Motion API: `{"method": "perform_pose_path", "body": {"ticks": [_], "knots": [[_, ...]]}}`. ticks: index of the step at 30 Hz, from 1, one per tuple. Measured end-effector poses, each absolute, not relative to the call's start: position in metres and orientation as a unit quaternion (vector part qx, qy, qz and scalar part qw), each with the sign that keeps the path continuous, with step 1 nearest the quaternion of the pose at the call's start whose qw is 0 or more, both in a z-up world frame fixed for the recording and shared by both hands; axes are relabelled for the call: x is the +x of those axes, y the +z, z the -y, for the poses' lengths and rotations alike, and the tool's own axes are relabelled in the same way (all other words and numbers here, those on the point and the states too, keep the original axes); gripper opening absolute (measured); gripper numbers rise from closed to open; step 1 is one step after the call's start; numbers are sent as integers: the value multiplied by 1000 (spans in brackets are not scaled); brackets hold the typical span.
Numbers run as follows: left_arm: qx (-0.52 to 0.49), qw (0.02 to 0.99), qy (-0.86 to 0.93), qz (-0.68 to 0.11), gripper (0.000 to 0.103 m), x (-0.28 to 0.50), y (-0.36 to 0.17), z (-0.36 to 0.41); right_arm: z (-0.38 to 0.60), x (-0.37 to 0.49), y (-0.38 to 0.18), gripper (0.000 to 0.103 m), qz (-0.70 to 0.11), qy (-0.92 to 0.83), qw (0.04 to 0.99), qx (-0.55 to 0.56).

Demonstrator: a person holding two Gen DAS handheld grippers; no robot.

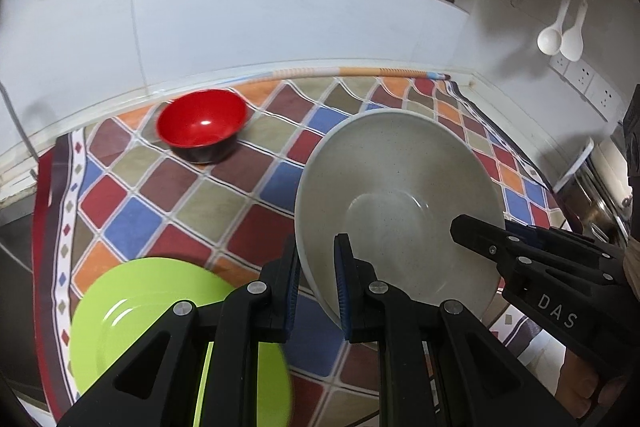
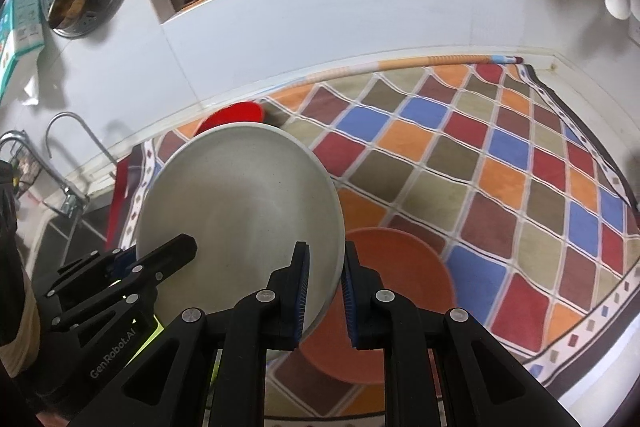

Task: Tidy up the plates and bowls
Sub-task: 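Carry the white bowl with both grippers and lower it into the pink bowl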

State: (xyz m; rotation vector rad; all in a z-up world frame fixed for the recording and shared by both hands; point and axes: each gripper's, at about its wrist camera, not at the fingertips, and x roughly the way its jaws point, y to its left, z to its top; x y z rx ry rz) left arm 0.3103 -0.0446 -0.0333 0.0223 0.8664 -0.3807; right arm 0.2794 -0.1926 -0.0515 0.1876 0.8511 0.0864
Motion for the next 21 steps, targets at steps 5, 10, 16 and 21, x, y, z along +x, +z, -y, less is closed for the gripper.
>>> {"method": "perform_pose_path", "body": {"ticks": [5,10,16,21], "knots": [[16,883,-193,-428,18,311,-40,65,215,276,-57,17,-418,29,903,95],[21,875,-198,-441,18,311,-49,82,231,275,-62,17,-426,20,899,98],[25,867,-196,-458,18,309,-63,94,247,274,-72,17,-440,15,892,100],[26,862,-190,-469,18,308,-72,99,253,274,-82,17,-454,14,885,103]]}}
